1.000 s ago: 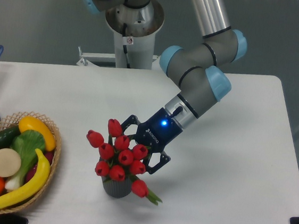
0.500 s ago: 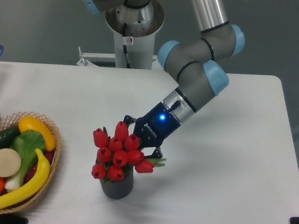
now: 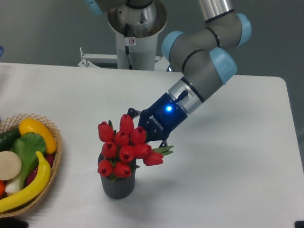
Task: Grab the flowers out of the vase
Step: 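Lift the tulips up out of the grey vase and away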
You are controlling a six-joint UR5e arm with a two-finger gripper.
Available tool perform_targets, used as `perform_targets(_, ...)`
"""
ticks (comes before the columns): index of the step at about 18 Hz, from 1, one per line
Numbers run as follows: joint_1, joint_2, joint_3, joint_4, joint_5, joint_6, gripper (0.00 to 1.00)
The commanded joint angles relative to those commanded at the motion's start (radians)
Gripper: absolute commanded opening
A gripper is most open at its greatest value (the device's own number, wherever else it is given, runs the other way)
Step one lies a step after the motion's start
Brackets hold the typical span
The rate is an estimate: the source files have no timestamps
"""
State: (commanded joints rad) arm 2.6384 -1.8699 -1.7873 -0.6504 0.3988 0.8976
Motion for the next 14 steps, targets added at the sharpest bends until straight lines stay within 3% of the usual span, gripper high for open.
perform_targets(4,0.003,0.003,0.055,0.000,0.000,-0.144,0.10)
perform_targets(11,0.028,0.012,0.143,-0.002,0.000,-0.298,0.11)
perform_targets(14,0.038,0.026,0.151,-0.002,0.000,-0.321,0.10)
